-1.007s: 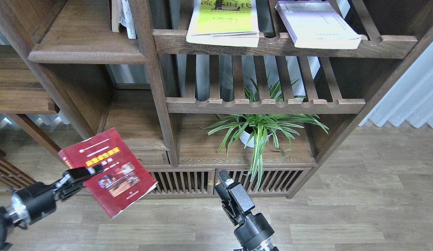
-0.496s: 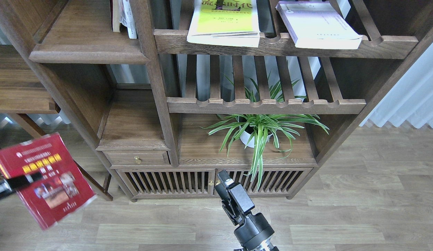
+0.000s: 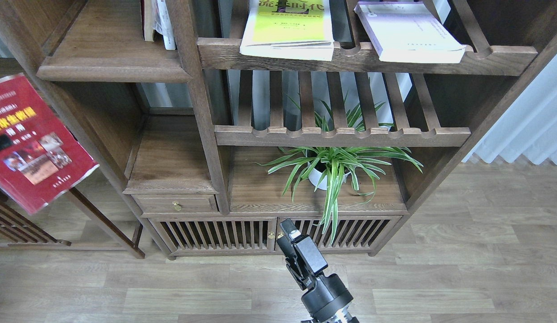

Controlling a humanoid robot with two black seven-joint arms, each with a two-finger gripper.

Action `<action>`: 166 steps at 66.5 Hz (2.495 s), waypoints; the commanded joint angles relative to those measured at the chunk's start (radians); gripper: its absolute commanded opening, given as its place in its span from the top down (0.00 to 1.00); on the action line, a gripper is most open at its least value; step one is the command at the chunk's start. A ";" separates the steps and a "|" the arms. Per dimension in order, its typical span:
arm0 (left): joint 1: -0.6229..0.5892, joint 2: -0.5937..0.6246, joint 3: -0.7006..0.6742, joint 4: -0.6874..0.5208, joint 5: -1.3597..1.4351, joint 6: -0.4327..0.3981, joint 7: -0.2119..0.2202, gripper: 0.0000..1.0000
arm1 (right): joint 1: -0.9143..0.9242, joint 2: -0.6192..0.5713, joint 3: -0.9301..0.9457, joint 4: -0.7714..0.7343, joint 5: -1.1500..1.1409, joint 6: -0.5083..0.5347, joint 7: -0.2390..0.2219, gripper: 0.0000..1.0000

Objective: Organize books on shelf
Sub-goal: 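Lift the red book with the left gripper up to the top shelf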

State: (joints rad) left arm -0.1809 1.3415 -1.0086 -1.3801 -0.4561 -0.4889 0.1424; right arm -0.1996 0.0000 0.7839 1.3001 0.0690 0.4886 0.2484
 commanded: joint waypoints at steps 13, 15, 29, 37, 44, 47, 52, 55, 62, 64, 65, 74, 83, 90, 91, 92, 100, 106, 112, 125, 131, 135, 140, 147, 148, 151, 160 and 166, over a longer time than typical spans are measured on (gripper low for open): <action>-0.063 0.054 -0.108 0.021 0.027 0.000 0.074 0.96 | 0.000 0.000 0.000 -0.005 0.000 0.000 0.000 0.01; -0.084 0.048 -0.104 0.027 0.027 0.000 0.095 0.96 | 0.000 0.000 0.000 -0.008 0.000 0.000 0.000 0.01; -0.216 0.018 -0.085 0.056 0.027 0.000 0.121 0.95 | 0.000 0.000 0.000 -0.010 -0.001 0.000 0.000 0.01; -0.321 -0.018 -0.053 0.079 0.028 0.000 0.129 0.95 | 0.000 0.000 0.000 -0.010 -0.001 0.000 -0.001 0.01; -0.420 -0.031 -0.001 0.098 0.028 0.000 0.164 0.95 | 0.000 0.000 0.000 -0.010 -0.001 0.000 -0.001 0.01; -0.471 -0.050 0.030 0.110 0.028 0.000 0.195 0.95 | 0.000 0.000 0.000 -0.010 -0.001 0.000 -0.001 0.01; -0.558 -0.111 0.080 0.133 0.031 0.000 0.247 0.95 | 0.000 0.000 0.000 -0.010 -0.001 0.000 -0.001 0.01; -0.644 -0.195 0.105 0.147 0.080 0.000 0.294 0.95 | 0.000 0.000 0.000 -0.010 -0.001 0.000 -0.001 0.01; -0.696 -0.260 0.110 0.150 0.149 0.000 0.302 0.95 | 0.000 0.000 0.000 -0.010 0.000 0.000 -0.001 0.01; -0.712 -0.284 0.110 0.150 0.166 0.000 0.304 0.95 | 0.000 0.000 0.000 -0.010 0.000 0.000 -0.001 0.01; -0.716 -0.291 0.110 0.150 0.171 0.000 0.304 0.95 | 0.000 0.000 0.000 -0.010 -0.001 0.000 -0.001 0.01; -0.772 -0.347 0.110 0.157 0.215 0.000 0.315 0.95 | 0.000 0.000 0.000 -0.010 0.000 0.000 -0.001 0.01; -0.831 -0.367 0.110 0.210 0.281 0.000 0.319 0.95 | 0.000 0.000 0.000 -0.010 0.000 0.000 -0.001 0.01; -0.867 -0.374 0.108 0.251 0.330 0.000 0.321 0.95 | 0.000 0.000 0.000 -0.010 0.000 0.000 -0.001 0.01; -0.868 -0.374 0.107 0.254 0.333 0.000 0.321 0.95 | 0.000 0.000 0.000 -0.010 -0.001 0.000 -0.001 0.01; -0.871 -0.372 0.105 0.260 0.345 0.000 0.321 0.95 | 0.000 0.000 0.000 -0.010 0.000 0.000 -0.001 0.01; -0.876 -0.366 0.088 0.279 0.405 0.000 0.341 0.95 | 0.000 0.000 0.000 -0.010 0.000 0.000 -0.001 0.01; -0.885 -0.373 0.082 0.306 0.459 0.000 0.346 0.95 | 0.000 0.000 0.000 -0.010 0.000 0.000 -0.001 0.01; -0.914 -0.377 0.080 0.323 0.511 0.000 0.346 0.95 | 0.000 0.000 0.000 -0.010 0.000 0.000 -0.001 0.01; -0.957 -0.430 0.034 0.380 0.622 0.000 0.346 0.95 | 0.000 0.000 0.000 -0.010 0.000 0.000 -0.001 0.01; -0.960 -0.459 0.033 0.388 0.655 0.000 0.346 0.96 | 0.000 0.000 0.000 -0.010 0.000 0.000 -0.001 0.01; -0.960 -0.487 0.030 0.386 0.668 0.000 0.345 0.96 | 0.000 0.000 0.000 -0.010 0.000 0.000 0.000 0.01; -0.967 -0.530 0.018 0.386 0.685 0.000 0.342 0.96 | 0.000 0.000 0.000 -0.010 0.000 0.000 -0.001 0.01; -0.968 -0.590 -0.004 0.388 0.708 0.000 0.339 0.96 | 0.000 0.000 0.000 -0.010 0.000 0.000 -0.001 0.01; -0.968 -0.596 -0.007 0.388 0.711 0.000 0.338 0.96 | 0.000 0.000 0.000 -0.010 0.000 0.000 -0.001 0.01; -0.968 -0.619 -0.024 0.388 0.728 0.000 0.330 0.96 | 0.000 0.000 0.000 -0.010 0.000 0.000 -0.001 0.01; -0.970 -0.685 -0.059 0.389 0.843 0.000 0.233 0.96 | 0.000 0.000 0.000 -0.010 0.000 0.000 -0.001 0.01; -0.965 -0.697 -0.058 0.389 0.864 0.000 0.189 0.96 | 0.000 0.000 0.000 -0.010 0.000 0.000 -0.001 0.01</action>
State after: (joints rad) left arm -1.1504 0.6647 -1.0642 -0.9911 0.3714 -0.4889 0.3867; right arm -0.1994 0.0000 0.7839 1.2900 0.0691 0.4887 0.2471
